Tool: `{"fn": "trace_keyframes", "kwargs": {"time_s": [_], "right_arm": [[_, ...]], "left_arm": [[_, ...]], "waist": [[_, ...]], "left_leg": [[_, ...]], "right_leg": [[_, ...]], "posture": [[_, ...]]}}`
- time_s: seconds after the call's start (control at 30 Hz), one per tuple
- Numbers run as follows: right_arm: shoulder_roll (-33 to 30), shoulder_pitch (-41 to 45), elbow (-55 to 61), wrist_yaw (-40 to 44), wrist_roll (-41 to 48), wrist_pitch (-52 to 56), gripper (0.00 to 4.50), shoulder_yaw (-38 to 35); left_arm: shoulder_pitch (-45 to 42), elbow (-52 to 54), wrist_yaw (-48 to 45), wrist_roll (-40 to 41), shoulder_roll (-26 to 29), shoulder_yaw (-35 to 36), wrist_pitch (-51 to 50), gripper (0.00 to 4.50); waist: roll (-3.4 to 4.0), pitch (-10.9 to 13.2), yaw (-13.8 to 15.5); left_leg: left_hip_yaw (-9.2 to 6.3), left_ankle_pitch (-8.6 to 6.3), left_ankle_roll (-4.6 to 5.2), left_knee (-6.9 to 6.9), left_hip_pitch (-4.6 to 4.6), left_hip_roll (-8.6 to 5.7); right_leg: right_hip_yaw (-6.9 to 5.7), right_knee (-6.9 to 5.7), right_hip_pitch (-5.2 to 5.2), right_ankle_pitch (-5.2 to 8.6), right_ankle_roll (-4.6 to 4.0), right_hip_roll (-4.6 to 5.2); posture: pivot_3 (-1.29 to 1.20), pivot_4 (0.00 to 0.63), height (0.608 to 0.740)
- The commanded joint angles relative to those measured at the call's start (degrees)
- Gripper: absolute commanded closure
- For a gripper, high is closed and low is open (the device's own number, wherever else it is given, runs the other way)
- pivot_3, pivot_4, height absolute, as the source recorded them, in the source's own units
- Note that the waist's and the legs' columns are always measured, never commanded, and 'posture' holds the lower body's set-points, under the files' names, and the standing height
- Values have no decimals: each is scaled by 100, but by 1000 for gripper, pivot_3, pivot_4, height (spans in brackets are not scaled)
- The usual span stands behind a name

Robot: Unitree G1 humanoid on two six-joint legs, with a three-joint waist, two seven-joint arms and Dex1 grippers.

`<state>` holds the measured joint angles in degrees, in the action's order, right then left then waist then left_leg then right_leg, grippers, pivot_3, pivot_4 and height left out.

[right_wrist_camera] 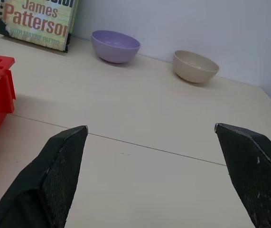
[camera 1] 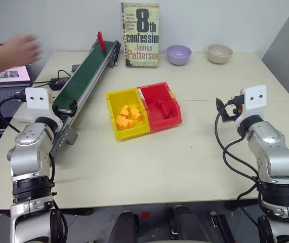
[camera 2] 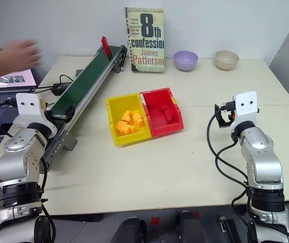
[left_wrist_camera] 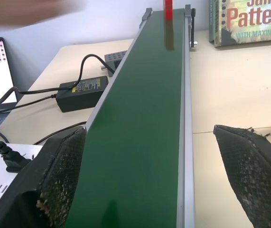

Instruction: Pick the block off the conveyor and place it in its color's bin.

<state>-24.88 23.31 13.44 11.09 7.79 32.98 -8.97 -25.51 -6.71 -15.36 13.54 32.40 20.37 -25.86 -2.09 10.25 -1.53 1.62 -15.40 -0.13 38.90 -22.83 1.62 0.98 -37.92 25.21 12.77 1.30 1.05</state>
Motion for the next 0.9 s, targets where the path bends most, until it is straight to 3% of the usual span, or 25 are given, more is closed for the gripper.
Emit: {"fn": "trace_keyframes", "kwargs": {"time_s": [0.03, 0.4, 0.5, 0.77, 0.9], "right_arm": [[-68, 71, 176, -4, -61, -127, 0, -87], [-105, 160, 123, 91, -37, -171, 0, -59], [-171, 384, 265, 813, 518, -211, 0, -14], [-673, 891, 936, 3158, 2460, 607, 0, 367], [-759, 1130, 1013, 3464, 2859, 857, 0, 543]], "left_arm": [[-128, 119, -40, 19, 120, 49, 76, 25], [133, 376, -97, 275, 39, 292, 61, 25], [181, 432, -334, 668, -36, 478, 96, 25], [100, 118, -616, 685, 132, 497, 360, 25], [-1, -77, -586, 637, 217, 525, 492, 25]], "waist": [[0, 0, 0], [0, 0, -1], [0, 0, -1], [0, 0, -2], [0, 0, -1]], "left_leg": [[0, 0, 0, 0, 0, 0], [0, 0, 0, 0, 0, 0], [1, 0, 0, 0, 0, 1], [-6, 0, 0, -1, 1, 3], [-9, 0, 1, 0, 2, 4]], "right_leg": [[0, 0, 0, 0, 0, 0], [1, 0, 0, 0, 0, 0], [1, 0, 1, 0, 0, 0], [-6, 1, -2, 0, 0, -3], [-10, 4, -5, 0, 0, -2]], "posture": [[0, 150, 740], [0, 150, 740], [0, 150, 740], [0, 150, 740], [0, 150, 740]]}}
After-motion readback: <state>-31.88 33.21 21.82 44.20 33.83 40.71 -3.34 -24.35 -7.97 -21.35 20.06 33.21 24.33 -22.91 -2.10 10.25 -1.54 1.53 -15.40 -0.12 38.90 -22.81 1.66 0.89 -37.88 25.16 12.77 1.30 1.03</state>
